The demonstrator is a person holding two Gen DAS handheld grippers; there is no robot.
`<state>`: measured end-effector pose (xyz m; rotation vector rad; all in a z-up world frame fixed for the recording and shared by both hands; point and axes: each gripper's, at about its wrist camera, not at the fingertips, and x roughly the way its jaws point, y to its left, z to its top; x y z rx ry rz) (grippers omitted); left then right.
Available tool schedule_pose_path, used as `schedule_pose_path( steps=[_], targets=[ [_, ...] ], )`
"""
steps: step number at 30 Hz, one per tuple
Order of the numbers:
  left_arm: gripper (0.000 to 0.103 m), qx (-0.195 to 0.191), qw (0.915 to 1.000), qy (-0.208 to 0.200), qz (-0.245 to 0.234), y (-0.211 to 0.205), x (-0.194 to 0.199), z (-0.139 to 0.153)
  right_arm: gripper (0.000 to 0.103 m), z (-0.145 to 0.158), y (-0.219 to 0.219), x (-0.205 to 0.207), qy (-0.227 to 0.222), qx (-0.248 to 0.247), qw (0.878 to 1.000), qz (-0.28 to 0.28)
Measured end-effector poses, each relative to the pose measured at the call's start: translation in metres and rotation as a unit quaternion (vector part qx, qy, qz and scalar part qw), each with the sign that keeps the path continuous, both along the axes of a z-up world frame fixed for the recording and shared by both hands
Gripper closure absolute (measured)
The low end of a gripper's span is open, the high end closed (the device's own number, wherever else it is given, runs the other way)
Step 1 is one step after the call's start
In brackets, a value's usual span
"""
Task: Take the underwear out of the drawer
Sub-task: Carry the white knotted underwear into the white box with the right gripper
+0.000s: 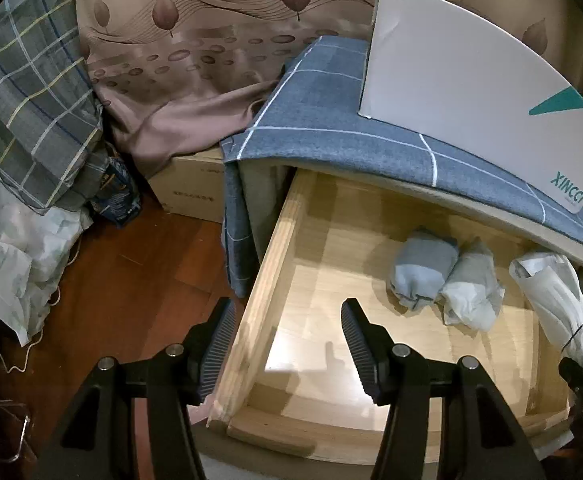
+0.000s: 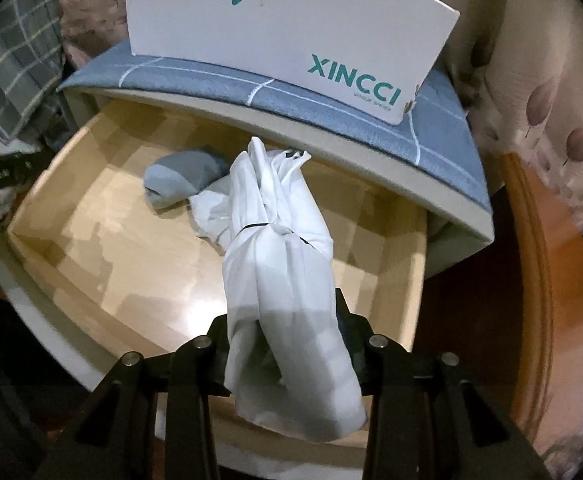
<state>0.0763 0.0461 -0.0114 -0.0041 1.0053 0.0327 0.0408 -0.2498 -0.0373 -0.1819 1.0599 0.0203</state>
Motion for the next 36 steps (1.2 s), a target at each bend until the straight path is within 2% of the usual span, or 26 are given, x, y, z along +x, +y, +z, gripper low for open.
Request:
schedule_pose_path(
  steps=[5, 12, 19, 29, 36],
  targets=[
    [0.047, -0.004, 1.0, 0.001, 0.005, 0.001, 0.001, 0.0, 0.071, 0.005, -0.008, 0.0, 0.004, 0.035, 0.999, -0.009],
    [0.047, -0.005, 1.0, 0.002, 0.006, 0.003, 0.002, -0.001, 0.072, 0.014, -0.007, -0.015, 0.003, 0.058, 0.998, -0.002],
    [0.047, -0.008, 0.9999, 0.001, 0.01, 0.005, 0.001, -0.001, 0.072, 0.035, -0.006, -0.033, -0.021, 0.08, 0.997, -0.001],
    [0.047, -0.002, 0.9997, -0.014, 0.02, 0.009, -0.005, 0.004, 0.072, 0.102, -0.003, -0.042, -0.106, 0.095, 0.99, 0.006],
    [0.047, -0.001, 0.9992, -0.023, 0.032, 0.014, -0.005, 0.007, 0.072, 0.155, -0.01, -0.008, -0.16, 0.112, 0.981, -0.001]
  ],
)
